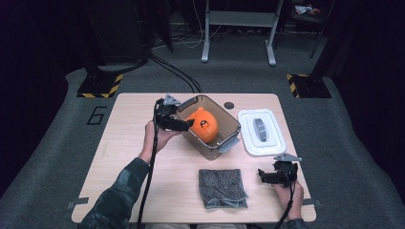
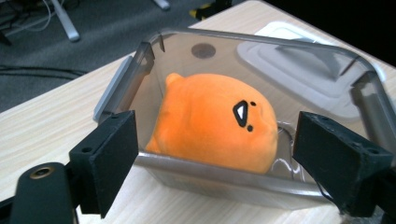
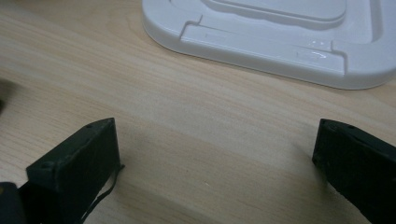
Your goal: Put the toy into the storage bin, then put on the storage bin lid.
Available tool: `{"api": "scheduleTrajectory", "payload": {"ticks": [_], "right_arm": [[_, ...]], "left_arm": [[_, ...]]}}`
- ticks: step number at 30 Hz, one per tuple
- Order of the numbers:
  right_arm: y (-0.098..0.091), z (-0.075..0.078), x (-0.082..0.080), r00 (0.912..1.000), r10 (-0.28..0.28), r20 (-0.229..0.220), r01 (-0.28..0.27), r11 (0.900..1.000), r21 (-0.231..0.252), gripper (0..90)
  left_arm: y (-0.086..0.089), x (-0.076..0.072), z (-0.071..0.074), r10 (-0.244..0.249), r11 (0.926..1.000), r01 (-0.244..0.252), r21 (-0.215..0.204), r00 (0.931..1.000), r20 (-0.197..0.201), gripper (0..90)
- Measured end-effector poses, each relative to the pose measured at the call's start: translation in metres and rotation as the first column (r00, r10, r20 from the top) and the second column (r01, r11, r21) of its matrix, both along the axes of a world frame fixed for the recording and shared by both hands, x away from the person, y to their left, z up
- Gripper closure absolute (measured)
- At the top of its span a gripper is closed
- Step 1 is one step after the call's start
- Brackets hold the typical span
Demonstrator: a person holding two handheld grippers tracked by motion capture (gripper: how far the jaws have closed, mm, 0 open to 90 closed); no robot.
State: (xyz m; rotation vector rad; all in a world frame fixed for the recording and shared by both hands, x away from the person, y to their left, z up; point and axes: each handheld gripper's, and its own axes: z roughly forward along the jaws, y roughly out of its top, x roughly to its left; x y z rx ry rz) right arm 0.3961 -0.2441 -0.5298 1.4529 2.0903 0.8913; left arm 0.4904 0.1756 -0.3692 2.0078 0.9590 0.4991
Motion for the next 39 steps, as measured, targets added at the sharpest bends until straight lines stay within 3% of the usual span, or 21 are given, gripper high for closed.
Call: {"api": "scheduleTrajectory", "payload": {"ticks": [7,18,33,39], "right_arm": [[0.000,0.000,0.000,1.0000,-0.001,0.000,0.001,1.0000,0.000,0.0],[0.000,0.000,0.000,1.0000,-0.001,0.000,0.001,1.0000,0.000,0.0],[0.000,0.000,0.000,1.0000,0.000,0.001,0.000,1.0000,-0.002,0.0],[0.000,0.000,0.000,1.0000,-0.001,0.001,0.001,1.0000,-0.002,0.0]], "left_arm": [[0.021,-0.022,-0.008,0.010,0.9999,-0.010,-0.014,0.9997,0.022,12.3],[0.055,-0.049,-0.038,0.057,0.9984,-0.057,-0.004,0.9979,0.031,10.9],[0.087,-0.061,-0.087,0.107,0.9940,-0.108,-0.019,0.9931,-0.049,7.4],[0.099,-0.065,-0.112,0.138,0.9896,-0.141,-0.028,0.9853,-0.101,4.7]]}}
